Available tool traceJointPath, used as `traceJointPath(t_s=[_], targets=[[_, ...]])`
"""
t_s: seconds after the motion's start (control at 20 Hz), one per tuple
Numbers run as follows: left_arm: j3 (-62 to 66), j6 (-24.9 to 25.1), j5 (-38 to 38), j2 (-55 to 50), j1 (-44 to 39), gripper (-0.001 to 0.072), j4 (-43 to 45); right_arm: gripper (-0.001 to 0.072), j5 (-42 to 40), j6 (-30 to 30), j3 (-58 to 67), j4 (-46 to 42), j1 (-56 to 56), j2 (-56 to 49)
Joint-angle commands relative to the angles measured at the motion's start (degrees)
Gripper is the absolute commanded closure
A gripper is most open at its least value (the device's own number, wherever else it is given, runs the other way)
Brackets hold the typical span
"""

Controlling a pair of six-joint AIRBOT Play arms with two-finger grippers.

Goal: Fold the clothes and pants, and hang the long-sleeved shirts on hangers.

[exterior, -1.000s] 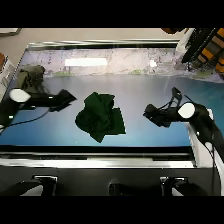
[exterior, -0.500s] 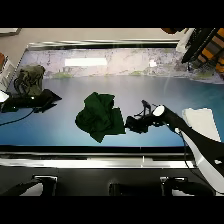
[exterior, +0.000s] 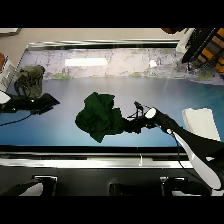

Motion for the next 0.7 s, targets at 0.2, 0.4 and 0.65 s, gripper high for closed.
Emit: traceJointPath(t_s=[0.2,0.4,0.65], targets=[[-10.43,20.15,3.48,-8.66,-1.49,0.0282,-14.05,0.0684,0.17,0.02,0.07,0.37,0.17,4.15],[-10.43,22.95,5.62,-12.81,-4.52,0.0282,-16.35,0.0683,0.15,0.07,0.09,0.44,0.2,4.59],[-10.43,22.95,7.32,-15.56,-5.62,0.0285,-17.53,0.0683,0.31,0.24,0.09,0.5,0.2,4.59]])
